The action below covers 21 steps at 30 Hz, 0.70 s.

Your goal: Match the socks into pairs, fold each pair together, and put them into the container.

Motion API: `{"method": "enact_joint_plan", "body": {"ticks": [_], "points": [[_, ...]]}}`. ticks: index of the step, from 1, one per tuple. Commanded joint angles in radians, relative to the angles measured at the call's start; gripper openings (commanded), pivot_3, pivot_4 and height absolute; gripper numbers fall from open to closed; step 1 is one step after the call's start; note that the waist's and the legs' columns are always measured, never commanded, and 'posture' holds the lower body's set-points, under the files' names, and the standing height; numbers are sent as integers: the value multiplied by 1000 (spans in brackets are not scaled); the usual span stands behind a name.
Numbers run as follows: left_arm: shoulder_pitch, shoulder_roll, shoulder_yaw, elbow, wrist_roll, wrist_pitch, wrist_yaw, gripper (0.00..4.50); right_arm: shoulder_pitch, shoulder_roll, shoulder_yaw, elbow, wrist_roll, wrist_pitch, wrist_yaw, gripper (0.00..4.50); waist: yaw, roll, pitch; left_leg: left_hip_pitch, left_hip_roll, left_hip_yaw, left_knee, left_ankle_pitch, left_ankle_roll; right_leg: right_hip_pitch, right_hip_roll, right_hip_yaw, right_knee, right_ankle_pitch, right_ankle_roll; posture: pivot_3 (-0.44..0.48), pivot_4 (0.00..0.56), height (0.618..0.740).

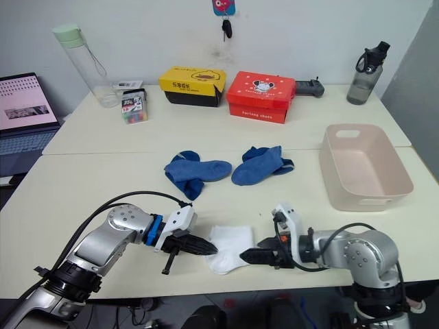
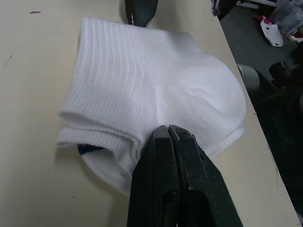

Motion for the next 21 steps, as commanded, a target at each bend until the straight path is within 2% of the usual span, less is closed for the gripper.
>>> {"method": "enact_joint_plan", "body": {"ticks": [1, 6, 11, 14, 21], "points": [[13, 16, -6, 33, 35, 4, 7, 0, -13, 62, 32, 54, -31, 4, -46, 4097, -1, 0, -1, 0, 0, 0, 0, 0, 0, 0, 0, 0, 0, 0, 0, 0, 150, 740], [5, 10, -5, 44, 38, -3, 10, 0, -44, 156, 38, 118, -44, -13, -67, 4097, -7, 1, -5, 1, 1, 0, -1, 0, 0, 0, 1, 0, 0, 0, 0, 0, 150, 740], [3, 9, -4, 48, 39, -5, 12, 0, -69, 192, 22, 140, -30, -9, -69, 4097, -7, 1, -5, 1, 1, 0, -1, 0, 0, 0, 1, 1, 1, 0, -1, 0, 150, 740], [2, 8, -3, 51, 39, -6, 13, 0, -72, 190, 25, 140, -24, -7, -66, 3468, -7, 1, -5, 1, 1, 0, -1, 0, 0, -1, 1, 1, 0, 0, -1, 0, 150, 740], [-8, -1, 13, 66, 24, -9, 17, 0, -63, 189, 6, 117, -21, 0, -74, 1037, -6, 1, -5, 0, 0, 0, -1, 0, 0, -1, 1, 1, 0, 0, -1, 0, 150, 740]]}}
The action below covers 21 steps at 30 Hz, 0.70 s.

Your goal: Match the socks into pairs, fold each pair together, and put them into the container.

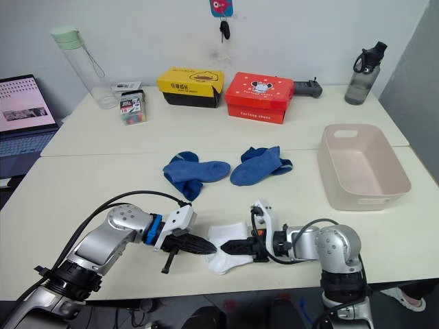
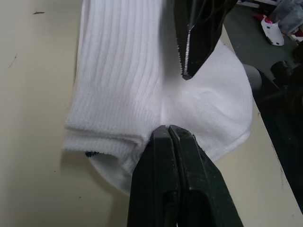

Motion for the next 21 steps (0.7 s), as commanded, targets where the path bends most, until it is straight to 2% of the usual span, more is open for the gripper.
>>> {"method": "enact_joint_plan", "body": {"ticks": [1, 3, 7, 12, 16, 21], "points": [[-4, 0, 16, 38, 19, 10, 18, 0, 4, 16, -27, -38, 8, -4, -14, 659, 0, 0, 0, 0, 0, 0, 0, 0, 0, 0, 0, 0, 0, 0, 0, 0, 150, 740], [-18, -10, 35, 36, -1, 17, 23, 0, 9, 19, -55, -66, 13, -7, -25, 11, 1, 0, 0, 0, 0, 0, 0, 0, 0, 0, 0, 0, 0, 0, 0, 0, 150, 740], [-84, -62, 121, -3, -141, 143, 25, 0, 33, -24, -113, -168, 39, -6, -21, 11, 9, 0, 1, -3, -1, 0, 1, 0, 0, -2, 0, 0, 0, 0, 0, 0, 150, 740], [-248, -138, 163, -35, -207, 283, 102, 0, -20, -107, -341, -285, 129, -2, -1, 11, 13, -2, 2, -5, -2, 0, 2, 1, -2, -1, -1, -1, -1, 0, 0, 0, 150, 740], [-386, -246, 174, -62, -224, 347, 218, 891, -85, -207, -498, -304, 153, -37, -26, 0, 12, -2, 3, -4, -2, 1, 1, 1, -2, -1, -1, 0, -2, 0, 0, 0, 150, 740], [-511, -325, 181, 2, -203, 373, 311, 2344, -123, -378, -550, -306, 48, -234, -67, 0, 8, -2, 3, -4, -1, 3, 1, 2, -2, -1, -1, 1, -1, 0, 0, 0, 150, 740]]}}
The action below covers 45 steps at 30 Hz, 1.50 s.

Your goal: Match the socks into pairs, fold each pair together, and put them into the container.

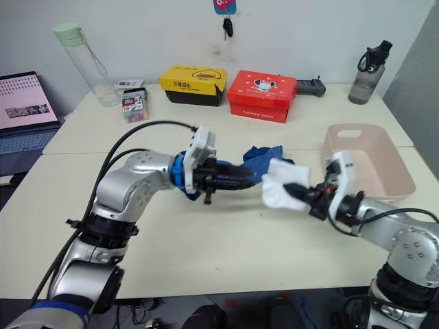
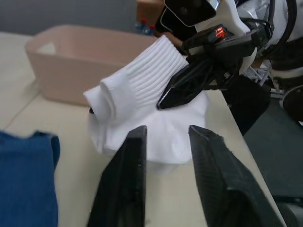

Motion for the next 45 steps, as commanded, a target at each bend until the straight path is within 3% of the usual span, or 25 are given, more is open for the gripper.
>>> {"method": "enact_joint_plan", "body": {"ticks": [1, 7, 10, 16, 20, 38, 39, 45], "points": [[-61, -11, 18, 24, 12, -5, 35, 2727, -18, -135, -34, -23, -73, -157, 1, 0, 1, 0, 0, 0, 0, 1, 0, 0, 0, 0, 0, 1, 0, 0, 0, 0, 150, 740], [-133, -32, 4, 64, -5, 10, 7, 4480, 71, -523, 203, 125, -468, -655, 126, 0, 1, -2, 2, 0, 0, 3, 0, 0, 0, 1, 0, 2, -1, 0, 0, 0, 150, 740], [-141, -41, -8, 60, -10, 16, -19, 4480, 67, -706, 448, 357, -811, -1075, 157, 0, 0, -2, 2, 1, -1, 7, 1, 0, 0, 0, 0, 5, -1, 0, 1, 0, 150, 740], [-141, -61, -9, 42, -13, 22, -21, 4480, -91, -744, 693, 696, -1141, -1478, 152, 0, -3, -3, 3, 2, 0, 10, 1, 1, 1, -1, 0, 9, 0, 1, 1, 0, 150, 740], [-137, -61, -12, 21, -18, 33, -24, 4480, -124, -721, 785, 795, -1231, -1529, 245, 0, 2, -4, 3, 1, 0, 11, 0, 1, 1, -3, 0, 10, -1, 1, 1, 0, 150, 740], [-107, -71, -37, 3, -2, 29, -26, 4480, -225, -618, 795, 905, -1275, -1430, 451, 0, 4, -3, 3, 1, 0, 12, 1, 1, 1, -3, 0, 11, -1, 1, 2, 0, 150, 740], [-107, -71, -37, 6, -1, 29, -25, 4500, -229, -616, 789, 901, -1271, -1425, 460, 654, 4, -3, 3, 1, 0, 12, 1, 1, 1, -3, 0, 11, -1, 1, 2, 0, 150, 740], [-117, -72, -39, 27, 10, 16, -25, 4500, -257, -628, 774, 864, -1239, -1373, 566, 2596, 3, -3, 3, 1, 0, 11, 1, 1, 1, -3, 0, 11, 0, 1, 2, 0, 150, 740]]}}
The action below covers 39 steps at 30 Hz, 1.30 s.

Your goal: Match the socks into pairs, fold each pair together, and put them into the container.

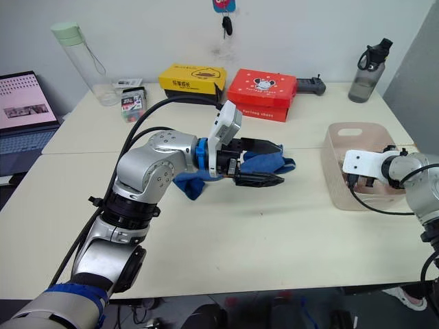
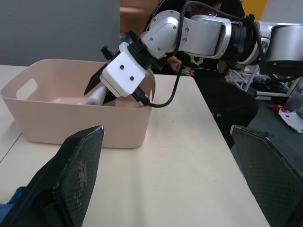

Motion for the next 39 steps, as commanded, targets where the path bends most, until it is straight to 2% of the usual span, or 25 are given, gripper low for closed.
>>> {"method": "enact_joint_plan", "body": {"ticks": [1, 3, 10, 14, 18, 21, 24, 28, 31, 33, 36, 39], "points": [[-14, -3, 1, 1, 5, -23, 0, 4500, -42, -30, -49, -63, 37, 38, 88, 2936, 0, 0, 0, 0, 0, 0, 0, 0, 0, 0, 0, 0, 0, 0, 0, 0, 150, 740], [-27, -6, 5, 20, 10, -31, -2, 4500, -45, -61, -64, -110, 76, 61, 176, 3621, 1, 0, 0, 0, 0, 0, 0, 0, 0, 0, 0, 0, 0, 0, 0, 0, 150, 740], [-41, 6, 10, 53, 22, -52, -18, 4500, 30, -160, -123, -272, 215, 171, 398, 3621, 4, 0, 0, 0, 0, -2, 0, 0, 0, 1, 0, -1, -1, 0, 0, 0, 150, 740], [-34, 32, 13, 52, 26, -57, -32, 4500, 35, -185, -156, -314, 237, 192, 408, 3621, 0, 0, 0, 0, 0, -1, 1, 0, 0, 1, 0, -1, 0, 0, 0, 0, 150, 740], [-7, 112, 41, 21, 32, -66, -47, 4500, -32, -195, -213, -357, 274, 249, 390, 3621, -2, 1, 1, 1, 0, -1, 0, 0, 0, 0, 0, 0, 1, 0, 0, 0, 150, 740], [46, 188, 113, -12, 14, -85, -31, 4500, -52, -121, -276, -458, 365, 337, 351, 3621, -3, 1, 1, 0, 0, -1, -1, 0, 0, -1, 0, 0, 0, 0, 0, 0, 150, 740], [107, 272, 174, -44, -15, -81, -58, 4500, -14, -55, -321, -576, 452, 432, 325, 3621, -1, 1, 1, 0, 1, -4, 0, 0, 0, -1, 0, 0, 0, 0, 0, 0, 150, 740], [244, 431, 277, -47, 5, -144, -81, 4500, 49, 127, -366, -720, 556, 556, 181, 3621, 0, 0, 1, -1, 0, -5, 0, 0, 0, -1, 0, 0, 0, 1, 0, 0, 150, 740], [343, 492, 342, -47, -5, -156, -71, 4500, 125, 239, -354, -824, 598, 595, 97, 3621, 5, 0, 1, -1, -1, -6, 0, 0, 0, -2, -1, -1, 0, 1, 0, 0, 150, 740], [403, 516, 377, -57, -18, -140, -63, 4500, 184, 271, -332, -871, 606, 600, 70, 3621, 12, 0, 1, -2, -1, -8, 0, 0, 0, -2, -1, -2, 0, 1, 0, 0, 150, 740], [566, 558, 439, -80, 6, -197, -69, 4500, 318, 301, -268, -934, 584, 565, 27, 3621, 15, 0, 1, -2, -1, -8, 0, 0, 0, -2, -1, -3, -1, 1, 0, 0, 150, 740], [677, 567, 481, -101, -10, -196, -63, 4500, 414, 325, -213, -966, 571, 553, -17, 3621, 14, 0, 1, -3, -1, -8, -1, 0, 0, -4, -1, -2, -1, 1, 0, 0, 150, 740]]}}
